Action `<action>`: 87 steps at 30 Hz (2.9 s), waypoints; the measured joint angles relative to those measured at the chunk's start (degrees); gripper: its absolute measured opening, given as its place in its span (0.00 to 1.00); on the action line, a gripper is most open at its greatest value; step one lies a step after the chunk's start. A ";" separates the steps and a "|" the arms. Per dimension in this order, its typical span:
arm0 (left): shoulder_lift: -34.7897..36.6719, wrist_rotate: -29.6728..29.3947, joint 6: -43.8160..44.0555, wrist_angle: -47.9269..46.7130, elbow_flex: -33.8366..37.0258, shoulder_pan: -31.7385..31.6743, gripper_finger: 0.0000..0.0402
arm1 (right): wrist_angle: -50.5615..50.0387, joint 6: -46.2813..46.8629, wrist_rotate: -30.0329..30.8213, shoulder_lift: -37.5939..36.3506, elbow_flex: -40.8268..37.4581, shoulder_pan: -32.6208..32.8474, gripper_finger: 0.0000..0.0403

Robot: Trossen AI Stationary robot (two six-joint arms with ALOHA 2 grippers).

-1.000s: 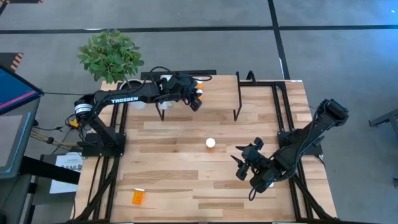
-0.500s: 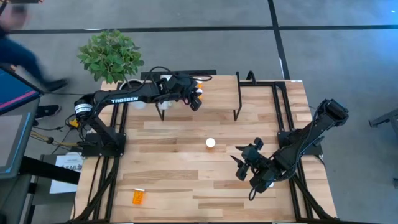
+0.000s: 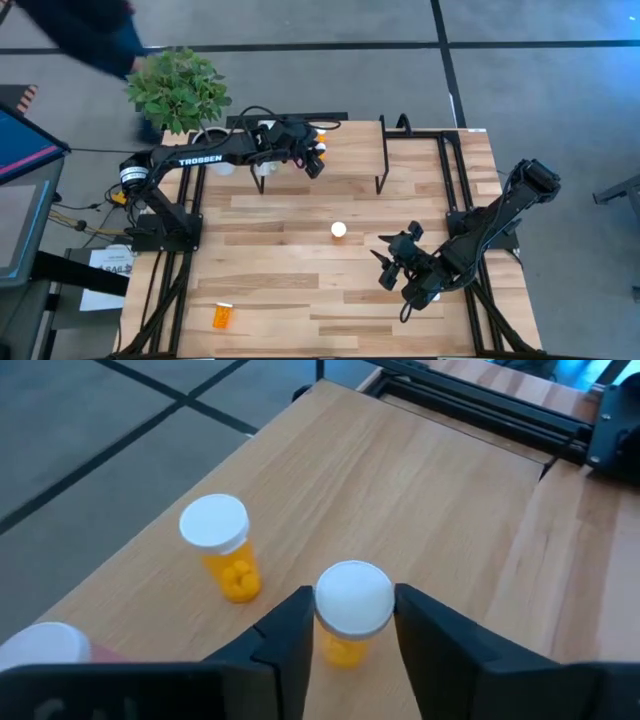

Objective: Pick and place medicine bottles onto shelf by color
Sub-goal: Put the left small orange pill bottle on the shelf aligned with the other orange pill bottle, then put the small orange pill bottle on the shelf aligned with the other orange pill bottles

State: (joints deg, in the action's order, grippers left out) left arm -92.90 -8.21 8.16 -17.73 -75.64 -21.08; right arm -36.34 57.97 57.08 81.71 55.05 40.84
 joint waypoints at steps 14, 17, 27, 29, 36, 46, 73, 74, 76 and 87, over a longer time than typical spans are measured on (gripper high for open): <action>0.36 0.00 -0.88 0.60 0.00 -0.04 0.42 | 1.05 -1.34 -0.02 0.00 0.02 0.00 0.56; 1.72 0.10 -1.93 1.27 0.00 -0.17 0.42 | 1.05 -1.46 -0.02 0.00 0.02 0.00 0.56; 9.60 6.11 -6.41 2.01 0.01 0.36 0.42 | 0.74 -1.49 -0.46 0.00 0.02 0.02 0.56; 11.57 8.21 -7.75 2.86 1.20 1.48 0.42 | 0.59 -1.48 -1.91 -0.01 0.02 0.04 0.56; 22.84 7.63 -6.92 13.92 13.86 7.42 0.42 | 0.24 -1.01 -6.08 -2.20 0.45 2.81 0.56; 40.41 -1.79 -4.60 32.39 37.22 27.18 0.42 | -1.18 1.41 -27.44 -5.61 3.39 -0.24 0.56; 42.29 -8.70 -5.53 50.24 49.51 39.26 0.42 | -19.12 52.70 -52.63 -5.57 0.18 19.84 0.56; 42.29 -8.73 -5.51 50.22 49.51 39.26 0.42 | -19.35 53.47 -52.62 -5.22 0.09 20.41 0.56; 42.29 -8.74 -5.51 50.20 49.51 39.26 0.42 | -20.12 54.57 -52.60 -4.41 0.04 21.36 0.56; 42.27 -8.74 -5.47 48.91 49.51 39.26 0.42 | -19.84 50.96 -52.26 2.30 0.00 19.34 0.56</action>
State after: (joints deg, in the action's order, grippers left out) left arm -50.63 -16.95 2.69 31.18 -26.13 18.17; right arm -56.18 108.93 4.82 84.01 55.05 60.18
